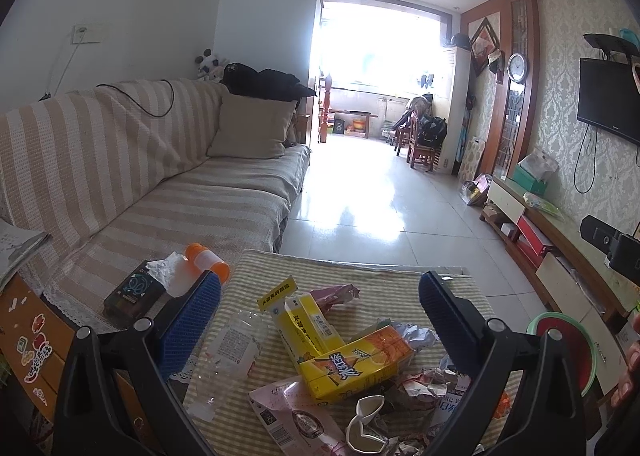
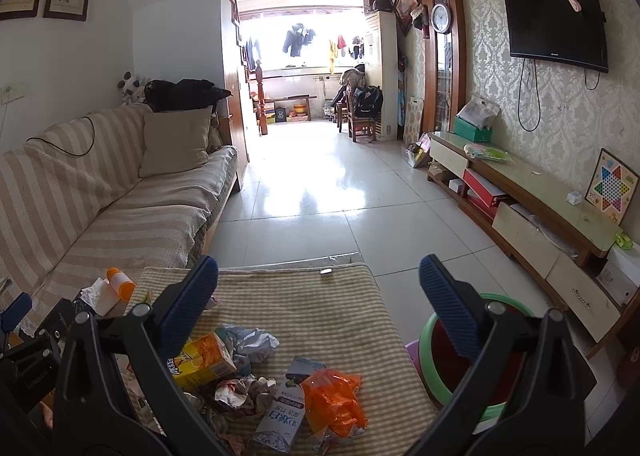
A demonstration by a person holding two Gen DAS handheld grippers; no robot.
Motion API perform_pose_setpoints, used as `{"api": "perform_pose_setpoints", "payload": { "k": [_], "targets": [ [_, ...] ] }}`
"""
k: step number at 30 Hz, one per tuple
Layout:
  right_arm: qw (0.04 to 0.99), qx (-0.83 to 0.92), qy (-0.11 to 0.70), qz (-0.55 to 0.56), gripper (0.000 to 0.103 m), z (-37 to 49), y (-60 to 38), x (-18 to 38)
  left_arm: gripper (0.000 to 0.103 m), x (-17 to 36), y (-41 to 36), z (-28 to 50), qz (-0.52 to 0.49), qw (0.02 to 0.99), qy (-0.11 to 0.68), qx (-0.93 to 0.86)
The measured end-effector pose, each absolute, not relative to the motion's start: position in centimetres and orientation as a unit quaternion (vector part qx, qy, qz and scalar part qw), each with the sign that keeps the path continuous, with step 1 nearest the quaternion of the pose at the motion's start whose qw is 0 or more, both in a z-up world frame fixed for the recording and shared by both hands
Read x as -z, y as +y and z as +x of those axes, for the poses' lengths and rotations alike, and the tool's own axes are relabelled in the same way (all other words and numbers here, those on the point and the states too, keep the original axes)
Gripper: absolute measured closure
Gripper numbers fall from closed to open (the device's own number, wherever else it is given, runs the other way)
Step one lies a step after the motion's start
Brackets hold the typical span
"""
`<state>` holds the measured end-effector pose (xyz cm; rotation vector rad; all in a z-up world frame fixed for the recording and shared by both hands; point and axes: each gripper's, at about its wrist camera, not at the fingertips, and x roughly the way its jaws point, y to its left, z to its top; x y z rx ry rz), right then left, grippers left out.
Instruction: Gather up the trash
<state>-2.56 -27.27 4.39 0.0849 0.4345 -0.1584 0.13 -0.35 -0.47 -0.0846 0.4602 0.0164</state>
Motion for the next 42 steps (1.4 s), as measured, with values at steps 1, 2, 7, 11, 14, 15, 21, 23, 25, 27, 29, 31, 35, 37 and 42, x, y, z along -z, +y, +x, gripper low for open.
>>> {"api": "perform_pose_setpoints", "payload": {
  "k": [1,2,7,11,14,15,21,23,25,27,29,31,35,37,42],
  "targets": [
    [0.972,0.078,0.216,0.043,0.004,-2.53,-27.28,-4.41,0.008,0.49,-0.35,0.13,-0.042,0.973,0.228,-0.008],
    [0.972,0.078,0.217,0.043,0.004,-2.52,-27.32,-4.42,0.008,0.50,-0.34,0.13,-0.043,0.973,0.228,-0.008],
    [0.971,0.079,0.221,0.042,0.004,-2.36,-27.23,-4.22,0.008,0.63,-0.52,0.01,-0.046,0.973,0.225,-0.002],
    [0.971,0.079,0.222,0.041,0.004,-2.37,-27.19,-4.18,0.008,0.69,-0.76,0.05,-0.040,0.973,0.225,0.002],
    [0.971,0.079,0.222,0.042,0.004,-2.37,-27.19,-4.13,0.008,0.82,-0.84,0.04,-0.040,0.973,0.226,0.004],
    [0.971,0.079,0.222,0.042,0.004,-2.38,-27.20,-4.12,0.008,0.83,-0.86,0.03,-0.040,0.973,0.226,0.004],
    [0.971,0.079,0.222,0.041,0.004,-2.39,-27.22,-4.13,0.008,0.87,-0.92,0.00,-0.040,0.973,0.226,0.004],
    [0.971,0.079,0.222,0.041,0.004,-2.40,-27.26,-4.12,0.008,0.89,-0.96,-0.01,-0.040,0.973,0.226,0.004],
    [0.971,0.079,0.222,0.042,0.004,-2.39,-27.24,-4.13,0.008,0.89,-0.92,0.01,-0.038,0.973,0.226,0.004],
    [0.971,0.079,0.222,0.042,0.004,-2.39,-27.21,-4.10,0.008,1.03,-1.05,-0.01,-0.033,0.974,0.225,0.002],
    [0.971,0.079,0.222,0.041,0.004,-2.38,-27.21,-4.10,0.008,1.14,-1.27,-0.06,-0.023,0.975,0.221,-0.010],
    [0.971,0.079,0.223,0.041,0.004,-2.36,-27.24,-4.02,0.008,1.20,-1.30,-0.08,-0.019,0.975,0.221,-0.015],
    [0.971,0.079,0.223,0.041,0.004,-2.34,-27.21,-3.98,0.008,1.14,-0.68,-0.01,-0.035,0.974,0.225,-0.005],
    [0.971,0.079,0.223,0.041,0.004,-2.36,-27.21,-3.96,0.008,1.05,-0.43,0.14,-0.032,0.974,0.224,-0.020],
    [0.971,0.081,0.222,0.039,0.004,-2.30,-27.41,-3.75,0.008,0.94,-0.40,0.07,-0.012,0.977,0.208,-0.053]
  ]
}}
